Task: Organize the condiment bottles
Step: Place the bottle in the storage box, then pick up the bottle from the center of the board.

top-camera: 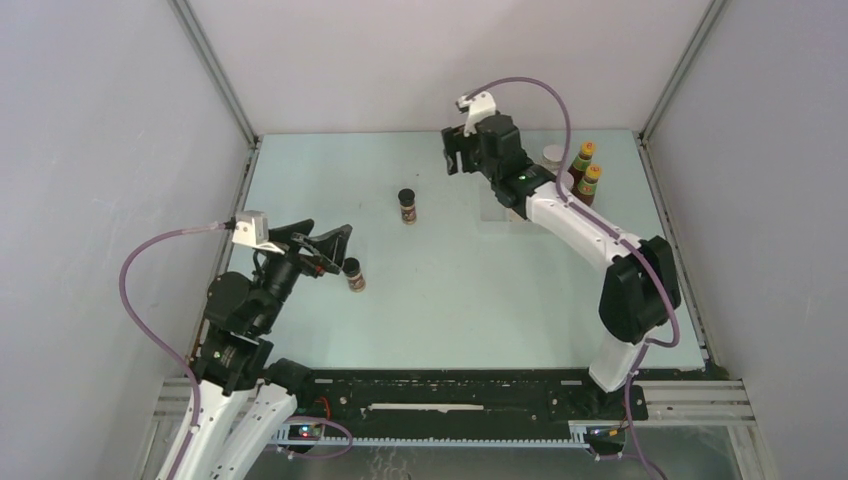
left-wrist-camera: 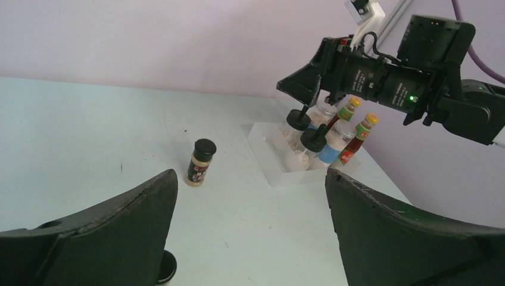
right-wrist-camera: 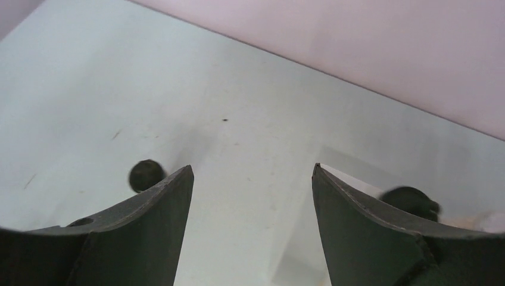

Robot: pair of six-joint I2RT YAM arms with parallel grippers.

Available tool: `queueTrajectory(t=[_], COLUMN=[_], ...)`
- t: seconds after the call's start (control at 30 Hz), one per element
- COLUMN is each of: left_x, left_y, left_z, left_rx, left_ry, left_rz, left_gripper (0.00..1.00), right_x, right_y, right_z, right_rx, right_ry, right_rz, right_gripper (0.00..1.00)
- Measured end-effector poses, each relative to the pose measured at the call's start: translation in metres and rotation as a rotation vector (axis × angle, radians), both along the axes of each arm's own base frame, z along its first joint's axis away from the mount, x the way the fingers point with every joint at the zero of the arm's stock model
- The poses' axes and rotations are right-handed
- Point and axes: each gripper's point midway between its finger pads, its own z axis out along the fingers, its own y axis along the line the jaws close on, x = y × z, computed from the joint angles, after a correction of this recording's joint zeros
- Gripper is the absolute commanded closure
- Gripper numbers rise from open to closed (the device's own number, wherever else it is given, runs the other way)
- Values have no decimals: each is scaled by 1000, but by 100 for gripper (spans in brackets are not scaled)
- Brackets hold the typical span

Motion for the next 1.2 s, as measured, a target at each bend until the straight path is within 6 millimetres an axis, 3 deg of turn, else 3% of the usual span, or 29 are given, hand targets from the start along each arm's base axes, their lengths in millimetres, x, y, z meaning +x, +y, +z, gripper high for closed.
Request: queueTrajectory(t=[0.13,0.2,0.37,0.47,0.63,0.8,1.2], left_x=[1,1,2,2,2,2,1], left_y=[1,2,3,3,4,4,5], left_z=[-8,-10,-16,-17,-17,-18,-17], left_rx=[9,10,15,17,20,25,26], left_ry=[25,29,45,48,48,49,45], left_rz=[7,12,19,21,22,23,26], left_gripper=[2,2,2,2,2,2,1], right_x=[-6,-13,-28,-34,-40,-41,-31], right_y=[39,58,87,101,129,143,154], right_z=[-16,-39,-79,-88,-86,-91,-121], right_rx=[-13,-37,-79,-91,-86,-89,-109], right_ry=[30,78,162,182,175,176,223], right_rz=[95,148,228,264,316,338,354], right_gripper=[19,19,19,19,19,19,19])
